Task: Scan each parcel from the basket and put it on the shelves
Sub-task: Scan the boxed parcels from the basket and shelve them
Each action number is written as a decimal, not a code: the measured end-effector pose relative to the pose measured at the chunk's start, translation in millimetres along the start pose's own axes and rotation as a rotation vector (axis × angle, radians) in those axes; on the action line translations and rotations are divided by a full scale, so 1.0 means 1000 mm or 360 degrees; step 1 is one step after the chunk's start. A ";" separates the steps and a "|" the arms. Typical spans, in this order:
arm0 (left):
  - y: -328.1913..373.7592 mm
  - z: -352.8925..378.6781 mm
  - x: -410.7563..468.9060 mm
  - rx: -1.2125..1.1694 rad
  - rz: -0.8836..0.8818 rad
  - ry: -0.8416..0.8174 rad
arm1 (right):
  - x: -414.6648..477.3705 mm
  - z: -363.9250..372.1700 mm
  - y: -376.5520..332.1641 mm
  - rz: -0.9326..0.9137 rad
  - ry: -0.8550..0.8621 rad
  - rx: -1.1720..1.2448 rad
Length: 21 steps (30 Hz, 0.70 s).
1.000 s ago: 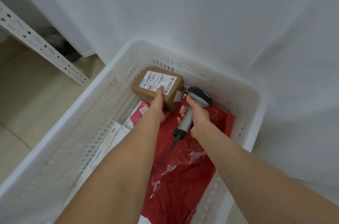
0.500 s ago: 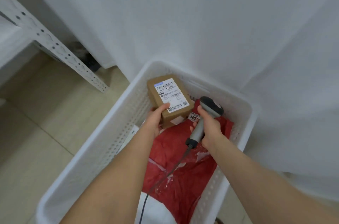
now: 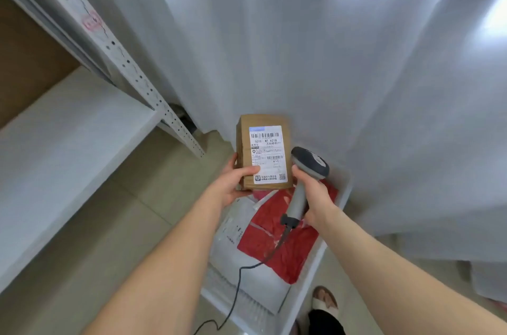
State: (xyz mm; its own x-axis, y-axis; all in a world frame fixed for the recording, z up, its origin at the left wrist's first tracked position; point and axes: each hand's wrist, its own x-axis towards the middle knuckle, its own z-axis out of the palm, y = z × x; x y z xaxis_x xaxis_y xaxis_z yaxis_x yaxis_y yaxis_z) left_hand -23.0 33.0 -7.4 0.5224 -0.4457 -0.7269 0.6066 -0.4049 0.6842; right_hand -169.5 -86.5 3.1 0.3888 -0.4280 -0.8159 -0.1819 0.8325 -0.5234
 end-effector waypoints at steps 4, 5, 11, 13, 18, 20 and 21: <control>0.047 -0.008 -0.071 0.0010 0.0069 0.0019 | -0.072 0.013 -0.016 -0.0055 -0.0072 -0.0048; 0.056 -0.009 -0.085 0.0007 0.0085 0.0034 | -0.088 0.016 -0.020 -0.0071 -0.0088 -0.0054; 0.093 -0.008 -0.154 -0.0072 0.0171 0.0005 | -0.168 0.023 -0.046 -0.0158 -0.0205 -0.0037; 0.099 -0.005 -0.174 -0.0064 0.0208 -0.0015 | -0.190 0.020 -0.054 -0.0197 -0.0261 -0.0038; 0.100 0.005 -0.220 0.0006 0.0281 -0.0023 | -0.241 0.006 -0.062 -0.0402 -0.0199 -0.0040; 0.094 0.007 -0.242 0.0090 0.0316 0.0008 | -0.266 -0.002 -0.061 -0.0503 -0.0198 -0.0083; 0.090 0.008 -0.253 0.0119 0.0327 0.0014 | -0.279 -0.006 -0.060 -0.0547 -0.0227 -0.0125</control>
State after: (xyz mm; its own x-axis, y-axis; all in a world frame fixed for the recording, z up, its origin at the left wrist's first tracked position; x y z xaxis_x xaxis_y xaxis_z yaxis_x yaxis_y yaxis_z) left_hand -105.2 102.4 238.4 0.6359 -0.5180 -0.5721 0.4409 -0.3646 0.8202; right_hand -272.6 -19.2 260.6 0.5597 -0.6197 -0.5502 -0.0856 0.6172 -0.7822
